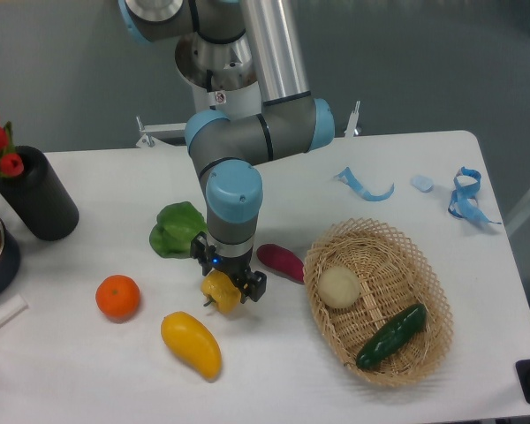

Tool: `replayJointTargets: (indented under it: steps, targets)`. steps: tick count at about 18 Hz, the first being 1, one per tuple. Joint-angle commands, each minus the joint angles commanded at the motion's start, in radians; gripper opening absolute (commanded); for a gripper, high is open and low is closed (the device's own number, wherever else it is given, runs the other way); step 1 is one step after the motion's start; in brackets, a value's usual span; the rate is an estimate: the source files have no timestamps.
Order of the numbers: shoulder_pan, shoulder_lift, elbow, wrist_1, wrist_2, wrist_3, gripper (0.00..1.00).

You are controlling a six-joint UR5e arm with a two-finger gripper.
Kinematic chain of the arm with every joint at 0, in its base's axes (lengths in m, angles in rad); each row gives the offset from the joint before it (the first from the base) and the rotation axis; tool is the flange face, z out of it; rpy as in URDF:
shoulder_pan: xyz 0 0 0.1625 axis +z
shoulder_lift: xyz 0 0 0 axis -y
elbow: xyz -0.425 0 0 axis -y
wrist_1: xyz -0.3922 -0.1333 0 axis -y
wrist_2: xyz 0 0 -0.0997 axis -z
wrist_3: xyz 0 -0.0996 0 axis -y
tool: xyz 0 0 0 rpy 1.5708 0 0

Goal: Pick up the yellow pepper from the table
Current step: 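Close the gripper on the yellow bell pepper and lift it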

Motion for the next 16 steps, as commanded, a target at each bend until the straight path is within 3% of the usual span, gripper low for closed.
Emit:
replayJointTargets:
  steps: [4,11,14,16]
  targets:
    - [0.005,0.003,0.002,-0.002,0.0,0.0,0.35]
    - [0.014,0.026,0.012,-0.003,0.0,0.002,0.33]
    - [0.095,0.165,0.023,-0.006,0.002,-0.011,0.33]
    - [0.153,0.227,0.023,-0.008,-0.002,-0.012,0.33]
